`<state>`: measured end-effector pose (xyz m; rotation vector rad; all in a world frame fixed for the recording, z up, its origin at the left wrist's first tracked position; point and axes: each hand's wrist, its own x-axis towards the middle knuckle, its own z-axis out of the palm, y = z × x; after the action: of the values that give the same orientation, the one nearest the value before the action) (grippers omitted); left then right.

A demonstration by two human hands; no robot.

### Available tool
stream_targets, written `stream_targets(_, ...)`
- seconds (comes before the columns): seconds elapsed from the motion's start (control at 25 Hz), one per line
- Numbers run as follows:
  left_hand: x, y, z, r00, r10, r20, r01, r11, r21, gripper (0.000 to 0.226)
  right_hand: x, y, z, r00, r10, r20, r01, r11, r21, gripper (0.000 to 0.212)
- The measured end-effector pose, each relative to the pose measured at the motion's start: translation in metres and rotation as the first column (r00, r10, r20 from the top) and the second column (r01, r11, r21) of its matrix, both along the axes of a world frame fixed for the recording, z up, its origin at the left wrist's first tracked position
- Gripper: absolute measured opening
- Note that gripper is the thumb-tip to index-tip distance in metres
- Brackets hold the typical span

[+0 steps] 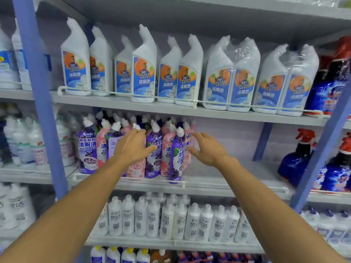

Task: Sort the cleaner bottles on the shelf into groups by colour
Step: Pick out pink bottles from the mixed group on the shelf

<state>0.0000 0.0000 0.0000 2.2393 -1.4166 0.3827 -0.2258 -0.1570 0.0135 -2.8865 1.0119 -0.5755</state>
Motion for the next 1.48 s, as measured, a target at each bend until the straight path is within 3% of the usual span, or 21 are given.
stream_targets(0.2,0.040,-0.035,-0.011,0.987,0.086,-0.137,-0.103,0.987,-0.124,0.068,0.027,-0.042,-0.015,0.992,-0.031,0.119,0.021,0.996,0.089,0.066)
stream_targets(0.4,0.067,-0.059,-0.026,0.972,0.127,-0.198,-0.169,0.962,-0.216,0.053,0.052,-0.093,-0.018,0.977,-0.024,0.213,-0.012,0.986,0.169,0.061)
stream_targets(0.72,0.095,-0.063,-0.023,0.865,-0.001,-0.502,-0.111,0.975,-0.193,0.050,0.107,-0.158,-0.027,0.909,0.013,0.416,-0.180,0.912,0.367,0.045)
stream_targets(0.96,0.089,-0.049,-0.022,0.813,-0.093,-0.574,-0.021,0.982,-0.189,0.042,0.109,-0.176,-0.054,0.739,-0.056,0.672,-0.321,0.847,0.423,0.036)
stream_targets(1.16,0.078,-0.039,-0.045,0.717,-0.213,-0.664,0.043,0.964,-0.263,0.048,0.097,-0.180,-0.074,0.702,-0.045,0.711,-0.444,0.752,0.486,0.055)
stream_targets(1.32,0.070,-0.033,-0.044,0.727,-0.260,-0.636,0.016,0.932,-0.362,0.047,0.089,-0.176,-0.078,0.743,0.013,0.669,-0.411,0.797,0.442,0.073)
stream_targets(1.48,0.050,-0.025,-0.015,0.755,-0.308,-0.579,0.050,0.908,-0.417,0.053,0.076,-0.173,-0.073,0.750,0.001,0.661,-0.383,0.816,0.433,0.069)
